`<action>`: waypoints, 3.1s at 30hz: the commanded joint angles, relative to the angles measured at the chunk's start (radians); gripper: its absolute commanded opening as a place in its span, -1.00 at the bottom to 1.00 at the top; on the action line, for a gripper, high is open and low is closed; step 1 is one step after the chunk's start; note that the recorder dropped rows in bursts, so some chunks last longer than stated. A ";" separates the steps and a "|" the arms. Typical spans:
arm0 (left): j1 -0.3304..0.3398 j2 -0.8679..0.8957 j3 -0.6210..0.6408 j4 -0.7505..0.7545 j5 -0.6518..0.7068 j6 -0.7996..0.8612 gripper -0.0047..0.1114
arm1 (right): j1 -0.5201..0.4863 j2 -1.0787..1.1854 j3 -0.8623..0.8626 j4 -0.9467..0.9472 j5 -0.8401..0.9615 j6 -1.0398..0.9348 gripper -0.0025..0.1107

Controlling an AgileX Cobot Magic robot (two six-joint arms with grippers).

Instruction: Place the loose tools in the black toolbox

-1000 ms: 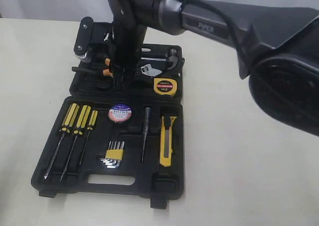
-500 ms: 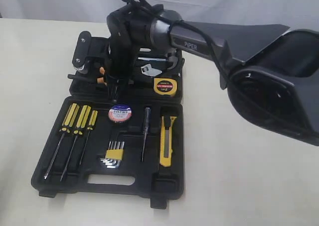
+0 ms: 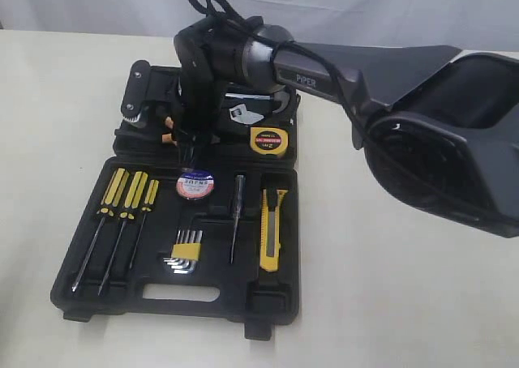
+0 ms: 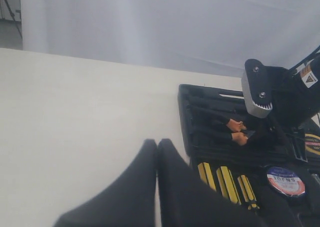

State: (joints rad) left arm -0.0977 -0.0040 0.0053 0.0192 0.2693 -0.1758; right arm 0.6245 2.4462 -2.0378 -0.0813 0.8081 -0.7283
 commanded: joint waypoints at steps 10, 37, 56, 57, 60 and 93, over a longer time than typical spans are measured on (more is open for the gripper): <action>-0.006 0.004 -0.005 0.004 0.000 0.000 -0.92 | -0.004 -0.008 -0.009 -0.064 0.084 0.018 -0.59; -0.006 0.004 -0.005 0.004 0.000 0.000 -0.92 | 0.018 0.036 -0.007 -0.106 -0.085 0.299 -0.96; -0.006 0.004 -0.005 0.004 0.000 0.000 -0.92 | 0.134 -0.225 -0.007 -0.110 0.174 0.411 -0.96; -0.006 0.004 -0.005 0.004 0.000 0.000 -0.92 | 0.151 -0.240 -0.007 -0.113 0.191 0.428 -0.96; -0.006 0.004 -0.005 0.004 0.000 0.000 -0.92 | 0.210 -0.275 -0.007 -0.189 0.238 0.500 -0.96; -0.006 0.004 -0.005 0.004 0.000 0.000 -0.92 | 0.743 -0.576 1.015 -0.963 -0.151 1.736 -0.96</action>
State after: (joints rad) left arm -0.0977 -0.0040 0.0053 0.0192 0.2693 -0.1758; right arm 1.3658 1.8337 -1.0220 -1.0006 0.6611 0.9741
